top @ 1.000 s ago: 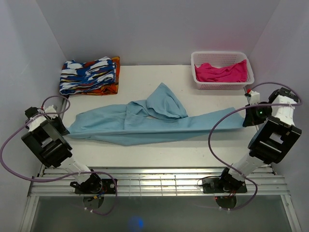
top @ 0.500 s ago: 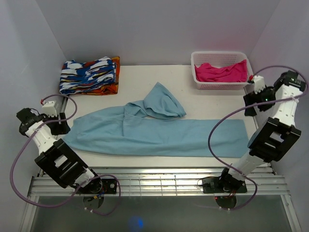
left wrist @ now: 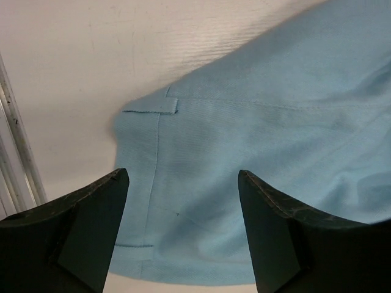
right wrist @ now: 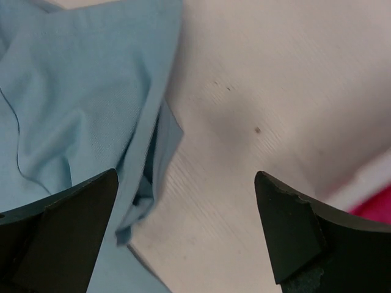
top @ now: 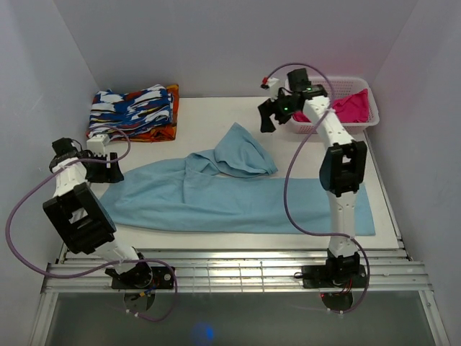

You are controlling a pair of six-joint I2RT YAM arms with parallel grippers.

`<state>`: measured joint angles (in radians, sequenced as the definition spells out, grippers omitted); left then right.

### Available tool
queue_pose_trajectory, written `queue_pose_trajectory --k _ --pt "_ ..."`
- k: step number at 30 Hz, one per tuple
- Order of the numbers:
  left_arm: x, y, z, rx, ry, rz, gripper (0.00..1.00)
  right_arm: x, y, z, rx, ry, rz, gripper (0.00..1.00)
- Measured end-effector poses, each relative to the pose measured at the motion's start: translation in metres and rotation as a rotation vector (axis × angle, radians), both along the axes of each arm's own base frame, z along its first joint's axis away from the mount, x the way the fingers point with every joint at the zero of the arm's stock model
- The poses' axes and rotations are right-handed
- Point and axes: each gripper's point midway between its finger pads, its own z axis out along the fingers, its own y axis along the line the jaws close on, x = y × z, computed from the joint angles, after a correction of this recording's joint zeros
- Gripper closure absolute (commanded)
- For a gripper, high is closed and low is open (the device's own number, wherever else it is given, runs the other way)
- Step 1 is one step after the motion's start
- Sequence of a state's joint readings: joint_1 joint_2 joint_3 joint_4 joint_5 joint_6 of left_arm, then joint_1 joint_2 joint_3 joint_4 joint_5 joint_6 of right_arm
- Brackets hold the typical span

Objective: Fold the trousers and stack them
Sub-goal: Flatten the trousers out

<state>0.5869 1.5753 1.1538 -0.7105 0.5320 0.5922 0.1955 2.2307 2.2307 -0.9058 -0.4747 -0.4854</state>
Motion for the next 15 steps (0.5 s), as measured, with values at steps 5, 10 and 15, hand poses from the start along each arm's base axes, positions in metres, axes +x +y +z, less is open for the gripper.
queue_pose_trajectory --k 5,10,15 --pt "0.001 0.009 -0.034 -0.003 0.094 0.093 0.17 0.004 0.089 -0.044 0.013 -0.019 0.045 0.04" --pt "-0.009 0.012 -0.052 -0.004 0.150 0.162 0.17 0.028 0.121 -0.064 0.039 -0.081 -0.011 0.05" --pt "-0.006 0.017 -0.058 -0.006 0.156 0.206 0.20 0.050 0.122 -0.107 0.016 -0.096 -0.071 0.24"
